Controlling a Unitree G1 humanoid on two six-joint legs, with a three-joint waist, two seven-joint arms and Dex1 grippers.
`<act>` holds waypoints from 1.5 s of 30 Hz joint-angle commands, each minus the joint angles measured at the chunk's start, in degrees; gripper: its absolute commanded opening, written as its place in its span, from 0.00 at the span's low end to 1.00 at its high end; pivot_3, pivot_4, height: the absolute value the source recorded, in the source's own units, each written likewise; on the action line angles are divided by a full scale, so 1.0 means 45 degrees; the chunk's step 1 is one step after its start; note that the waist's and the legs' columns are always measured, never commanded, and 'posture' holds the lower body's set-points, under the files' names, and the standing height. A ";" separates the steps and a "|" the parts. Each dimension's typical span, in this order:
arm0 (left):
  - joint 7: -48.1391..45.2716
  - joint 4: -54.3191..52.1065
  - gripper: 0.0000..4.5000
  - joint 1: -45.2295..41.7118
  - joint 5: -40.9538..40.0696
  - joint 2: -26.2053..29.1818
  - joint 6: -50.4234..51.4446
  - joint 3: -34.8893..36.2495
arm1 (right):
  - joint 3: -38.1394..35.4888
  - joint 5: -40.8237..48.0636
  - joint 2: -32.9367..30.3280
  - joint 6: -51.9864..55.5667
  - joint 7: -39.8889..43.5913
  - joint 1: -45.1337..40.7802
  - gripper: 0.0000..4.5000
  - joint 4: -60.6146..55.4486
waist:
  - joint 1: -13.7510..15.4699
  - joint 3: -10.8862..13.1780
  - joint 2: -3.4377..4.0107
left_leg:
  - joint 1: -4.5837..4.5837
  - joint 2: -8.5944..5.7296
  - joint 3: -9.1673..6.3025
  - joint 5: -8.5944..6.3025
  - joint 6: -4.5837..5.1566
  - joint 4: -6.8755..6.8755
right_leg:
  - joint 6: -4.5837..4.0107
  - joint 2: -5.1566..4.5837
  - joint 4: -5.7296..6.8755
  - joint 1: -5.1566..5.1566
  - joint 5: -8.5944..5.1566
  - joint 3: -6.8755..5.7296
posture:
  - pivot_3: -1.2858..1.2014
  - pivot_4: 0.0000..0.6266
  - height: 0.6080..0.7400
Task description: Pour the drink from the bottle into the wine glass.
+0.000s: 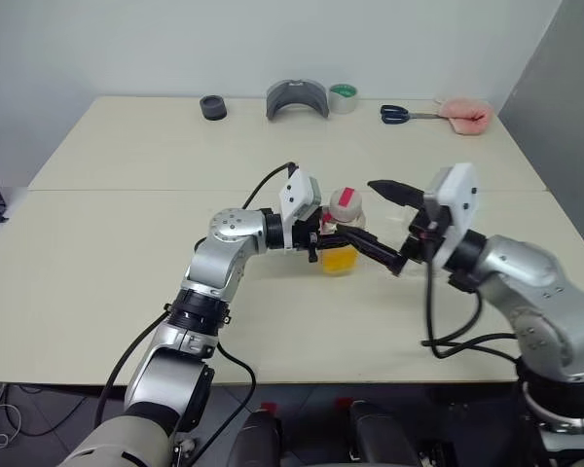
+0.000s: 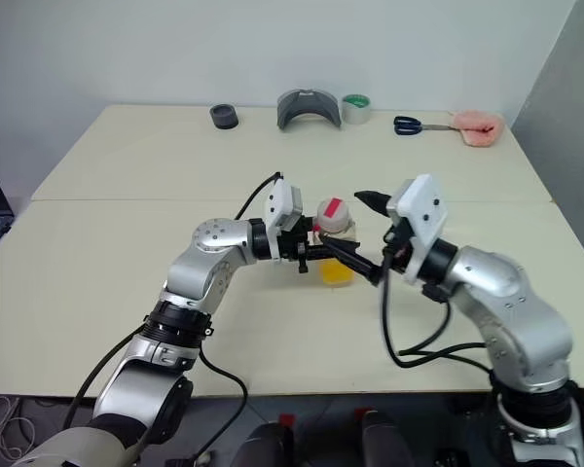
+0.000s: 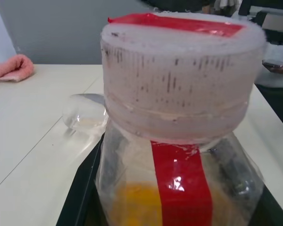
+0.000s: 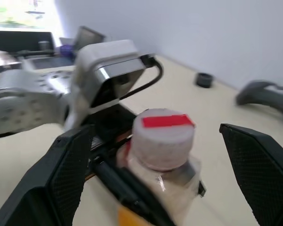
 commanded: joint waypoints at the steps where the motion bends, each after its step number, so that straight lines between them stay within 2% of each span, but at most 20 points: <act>1: -0.0236 0.0025 0.39 -0.0549 -0.0198 -0.0047 -0.0342 0.0141 | 0.0971 -0.1117 0.1152 0.0161 -0.2131 -0.0306 1.00 -0.0793 | 0.0001 0.0000 0.0000 | -0.0001 -0.0002 0.0001 0.0002 -0.0003 -0.0001 | 0.0000 0.0000 -0.0001 -0.0002 0.0000 0.0001 | 0.52 0.24 1.00; 6: -0.0480 0.0450 0.39 -0.0801 -0.0160 -0.0120 -0.0534 0.0117 | 0.1717 -0.1678 0.2014 0.0343 -0.2898 -0.0470 1.00 -0.0630 | 0.0072 0.0000 0.0000 | -0.0019 -0.0006 -0.0002 0.0019 -0.0034 0.0000 | -0.0001 -0.0005 -0.0005 -0.0016 0.0001 -0.0001 | 0.52 0.24 1.00; 14: -0.0571 0.0504 0.39 -0.0755 -0.0117 -0.0123 -0.0673 0.0114 | 0.1605 -0.2057 0.2417 0.0130 -0.3189 -0.0457 1.00 -0.0179 | 0.0070 0.0000 0.0000 | -0.0019 -0.0008 -0.0002 0.0001 -0.0001 -0.0002 | -0.0002 -0.0008 -0.0005 -0.0016 0.0001 -0.0003 | 0.52 0.24 1.00; 17: -0.0542 0.0407 0.39 -0.0672 -0.0114 -0.0090 -0.0638 0.0128 | 0.1452 -0.2049 0.2474 0.0094 -0.3179 -0.0435 0.86 -0.0087 | 0.0063 0.0000 0.0001 | -0.0018 -0.0006 -0.0002 0.0000 0.0000 -0.0002 | -0.0002 -0.0005 -0.0004 -0.0016 0.0001 -0.0002 | 0.52 0.24 1.00; 23: -0.0516 0.0282 0.39 -0.0563 -0.0086 0.0009 -0.0621 0.0133 | 0.1494 -0.1962 0.2451 -0.0209 -0.2852 -0.0440 0.41 -0.0005 | 0.0062 0.0000 0.0001 | -0.0018 -0.0006 -0.0002 -0.0001 0.0001 -0.0002 | -0.0002 -0.0005 -0.0004 -0.0016 0.0001 -0.0002 | 0.52 0.24 1.00; 27: -0.0534 0.0193 0.39 -0.0512 -0.0111 0.0071 -0.0584 0.0132 | 0.1765 -0.1758 0.2212 -0.0547 -0.2083 -0.0376 0.41 0.0071 | 0.0062 0.0000 0.0001 | -0.0018 -0.0007 -0.0002 -0.0001 0.0002 -0.0001 | -0.0002 -0.0005 -0.0003 -0.0016 0.0001 -0.0002 | 0.52 0.24 1.00; 29: -0.0579 0.0184 0.39 -0.0530 -0.0126 0.0103 -0.0562 0.0132 | 0.1999 -0.1594 0.1650 -0.1051 -0.0972 -0.0495 0.41 0.0364 | 0.0062 0.0000 0.0001 | -0.0018 -0.0007 -0.0001 -0.0001 0.0002 -0.0001 | -0.0002 -0.0005 -0.0003 -0.0016 0.0001 -0.0002 | 0.52 0.24 1.00; 30: -0.0619 0.0222 0.39 -0.0578 -0.0138 0.0119 -0.0554 0.0138 | 0.2114 -0.1457 0.1242 -0.1445 -0.0119 -0.0639 0.41 0.0630 | 0.0063 0.0000 0.0001 | -0.0019 -0.0007 -0.0001 -0.0001 0.0002 -0.0001 | -0.0002 -0.0005 -0.0004 -0.0016 0.0001 -0.0004 | 0.52 0.24 1.00; 34: -0.1088 0.0358 0.38 -0.0812 -0.0243 0.0181 -0.0491 0.0077 | 0.2223 0.0015 -0.1089 -0.3247 0.6160 -0.2258 0.41 0.3811 | 0.0038 0.0004 0.0003 | 0.0002 -0.0013 0.0022 -0.0002 0.0005 0.0005 | 0.0011 -0.0005 -0.0013 0.0000 0.0008 0.0006 | 0.52 0.24 1.00; 36: -0.1205 0.0370 0.38 -0.0868 -0.0221 0.0186 -0.0531 0.0070 | 0.2471 -0.0077 -0.1632 -0.3664 0.7761 -0.3210 0.41 0.5394 | 0.0013 0.0006 0.0006 | 0.0017 -0.0008 0.0024 -0.0003 0.0007 -0.0001 | 0.0009 0.0005 -0.0017 0.0011 0.0007 0.0005 | 0.52 0.24 1.00; 40: -0.1086 0.0387 0.38 -0.0957 -0.0207 0.0172 -0.0566 0.0165 | 0.2444 -0.0422 -0.1488 -0.4139 0.8422 -0.4261 0.41 0.7163 | -0.0042 0.0006 0.0006 | 0.0008 0.0005 0.0019 -0.0003 0.0008 -0.0003 | 0.0006 0.0011 -0.0014 0.0002 0.0007 0.0005 | 0.52 0.24 1.00; 42: -0.1030 0.0296 0.38 -0.0908 -0.0221 0.0190 -0.0539 0.0173 | 0.2025 -0.0438 -0.1294 -0.4185 0.7924 -0.4196 0.41 0.7215 | -0.0035 0.0006 0.0006 | 0.0001 0.0006 0.0014 -0.0003 0.0007 -0.0002 | 0.0005 0.0009 -0.0013 0.0000 0.0007 0.0001 | 0.52 0.24 1.00; 45: -0.0945 0.0193 0.38 -0.0841 -0.0248 0.0236 -0.0491 0.0200 | 0.1502 -0.0314 -0.1410 -0.4025 0.7539 -0.3871 0.64 0.6683 | -0.0001 0.0006 0.0006 | -0.0005 -0.0004 0.0013 -0.0002 0.0005 0.0004 | 0.0006 -0.0008 -0.0008 -0.0003 0.0008 0.0003 | 0.52 0.24 1.00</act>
